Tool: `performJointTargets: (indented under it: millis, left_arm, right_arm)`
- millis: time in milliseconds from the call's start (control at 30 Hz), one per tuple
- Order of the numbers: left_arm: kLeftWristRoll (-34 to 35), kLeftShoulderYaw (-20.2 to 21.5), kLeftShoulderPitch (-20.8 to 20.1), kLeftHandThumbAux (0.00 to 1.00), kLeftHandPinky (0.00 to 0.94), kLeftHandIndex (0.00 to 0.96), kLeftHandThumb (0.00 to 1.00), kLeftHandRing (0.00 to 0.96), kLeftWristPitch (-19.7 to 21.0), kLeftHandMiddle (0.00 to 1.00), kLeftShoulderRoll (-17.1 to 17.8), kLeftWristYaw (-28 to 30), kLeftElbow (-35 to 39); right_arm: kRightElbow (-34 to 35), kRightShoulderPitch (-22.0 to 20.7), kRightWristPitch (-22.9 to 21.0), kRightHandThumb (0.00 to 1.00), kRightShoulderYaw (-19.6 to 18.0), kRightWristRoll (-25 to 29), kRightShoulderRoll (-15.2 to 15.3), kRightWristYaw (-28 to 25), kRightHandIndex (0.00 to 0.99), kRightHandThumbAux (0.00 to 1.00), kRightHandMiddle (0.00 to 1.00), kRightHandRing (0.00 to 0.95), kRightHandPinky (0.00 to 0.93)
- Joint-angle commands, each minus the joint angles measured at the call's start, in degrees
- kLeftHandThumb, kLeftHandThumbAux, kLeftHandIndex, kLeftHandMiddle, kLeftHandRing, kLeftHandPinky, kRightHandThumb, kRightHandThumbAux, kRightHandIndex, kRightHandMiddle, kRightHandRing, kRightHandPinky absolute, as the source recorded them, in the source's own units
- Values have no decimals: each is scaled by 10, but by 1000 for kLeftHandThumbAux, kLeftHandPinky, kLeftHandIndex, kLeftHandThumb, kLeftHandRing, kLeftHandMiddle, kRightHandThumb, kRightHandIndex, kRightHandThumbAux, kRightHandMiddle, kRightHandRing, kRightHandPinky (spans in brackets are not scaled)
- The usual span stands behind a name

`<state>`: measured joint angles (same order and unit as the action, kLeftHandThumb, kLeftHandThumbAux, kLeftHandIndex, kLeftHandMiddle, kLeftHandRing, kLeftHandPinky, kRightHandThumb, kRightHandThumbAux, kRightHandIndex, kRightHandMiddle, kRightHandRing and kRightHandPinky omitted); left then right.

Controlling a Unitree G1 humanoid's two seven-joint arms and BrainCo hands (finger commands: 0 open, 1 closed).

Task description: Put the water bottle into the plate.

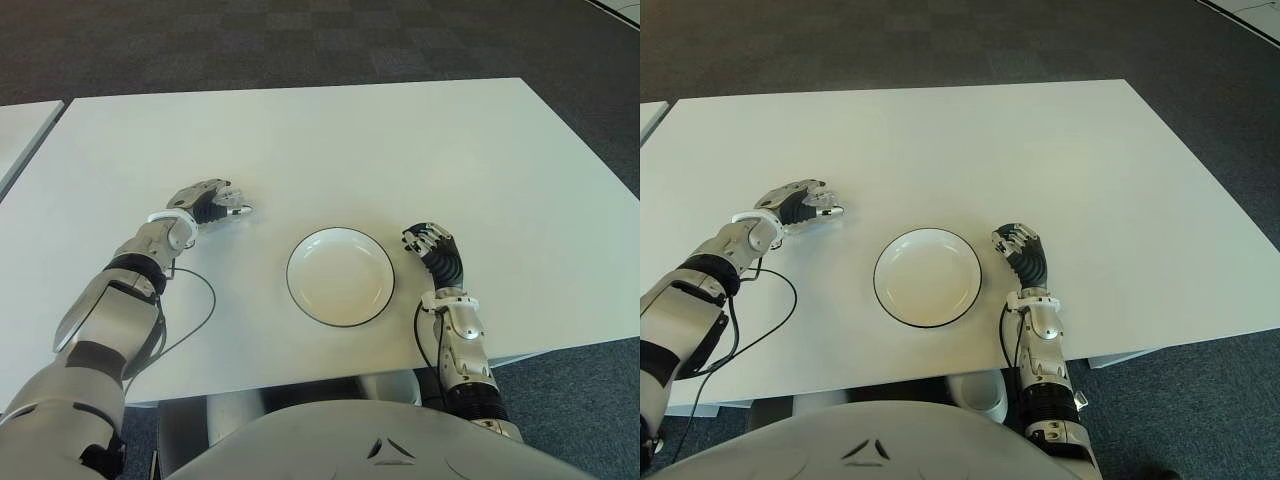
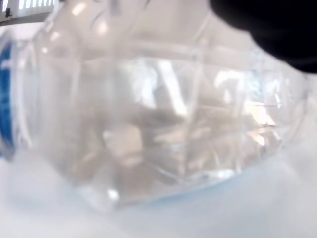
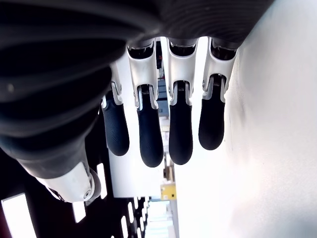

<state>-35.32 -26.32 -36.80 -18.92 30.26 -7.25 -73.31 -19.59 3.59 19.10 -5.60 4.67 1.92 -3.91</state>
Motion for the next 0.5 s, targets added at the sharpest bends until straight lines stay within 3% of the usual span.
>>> performJointTargets:
  millis: [33, 333, 500]
  left_arm:
    - [-3, -7, 52, 227, 0, 0, 575, 0, 15, 0, -18, 18, -27]
    - [-40, -37, 52, 221, 0, 0, 552, 0, 40, 0, -21, -25, -33]
    - [-90, -90, 46, 228, 0, 0, 525, 0, 62, 0, -19, -54, -37]
  right_arm:
    - [-15, 17, -32, 712, -2, 1, -2, 5, 429, 725, 484, 473, 498]
    - [-12, 20, -29, 712, -1, -3, -1, 5, 429, 725, 485, 476, 492]
    - [-11, 22, -26, 712, -1, 0, 0, 1, 429, 725, 486, 475, 494]
